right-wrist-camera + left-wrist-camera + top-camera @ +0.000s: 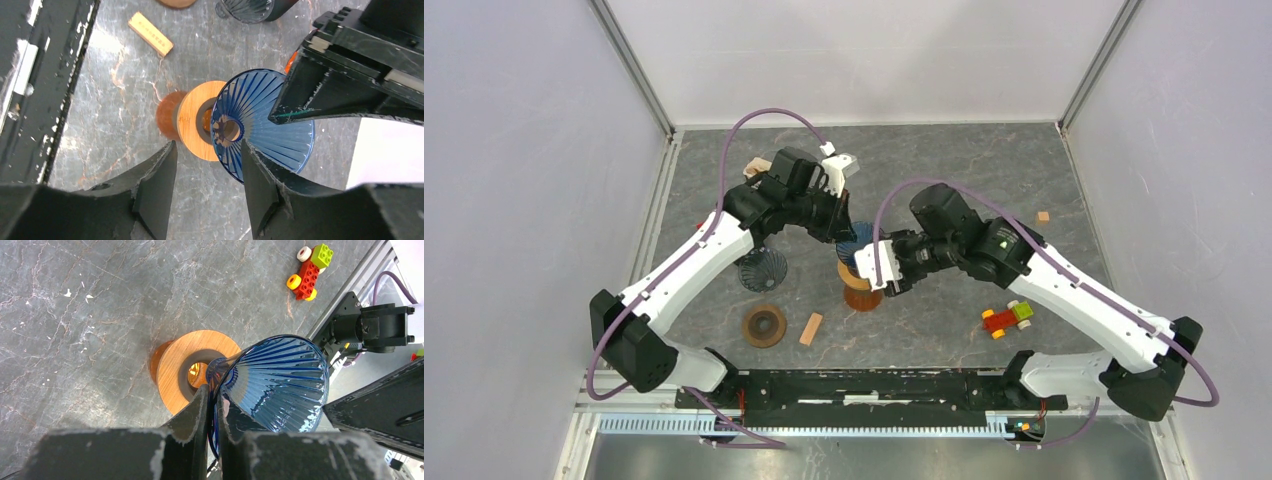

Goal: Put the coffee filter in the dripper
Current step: Place the coffee dripper in the dripper holder.

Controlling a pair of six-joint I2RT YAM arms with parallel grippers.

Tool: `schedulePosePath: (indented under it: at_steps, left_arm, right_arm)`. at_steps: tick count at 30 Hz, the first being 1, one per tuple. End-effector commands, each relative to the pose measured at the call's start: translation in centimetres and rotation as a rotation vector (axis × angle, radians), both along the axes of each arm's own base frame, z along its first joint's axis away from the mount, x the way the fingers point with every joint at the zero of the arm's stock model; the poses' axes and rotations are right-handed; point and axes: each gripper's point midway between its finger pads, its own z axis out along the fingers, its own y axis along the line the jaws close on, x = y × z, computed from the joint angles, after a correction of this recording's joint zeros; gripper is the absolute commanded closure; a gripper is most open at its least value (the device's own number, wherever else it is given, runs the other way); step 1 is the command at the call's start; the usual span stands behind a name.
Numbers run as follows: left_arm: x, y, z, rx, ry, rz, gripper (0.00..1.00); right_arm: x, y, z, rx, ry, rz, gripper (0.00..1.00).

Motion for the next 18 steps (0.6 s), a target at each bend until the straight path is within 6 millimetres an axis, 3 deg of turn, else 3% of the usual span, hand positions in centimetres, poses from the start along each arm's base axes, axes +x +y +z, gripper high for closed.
schedulePosePath:
  at_steps: [1,7,10,18]
  left_arm:
    - [0.2,-0.8,1.9,-0.04,-0.033,-0.021,0.98]
    - [0.1,-0.7,2.2,-0.042,-0.034,-0.027,0.98]
    - [-0.1,-0.8,2.2,-0.046,-0.029,-0.031,0.98]
    - [-0.1,-0.6,1.4,-0.025,-0.024,-0.035,0.98]
  right_arm:
    - [0.9,-0.1,-0.2,-0.08,-0.124,-0.002,0.46]
    - [1.3,0.4,-1.1,-0.137,-0.183,-0.017,0.61]
    - [1.5,0.7,-1.1,-0.15,-0.203,-0.021,0.77]
    - [1.3,1.3,-2.3,-0.152,-0.185,-0.012,0.93]
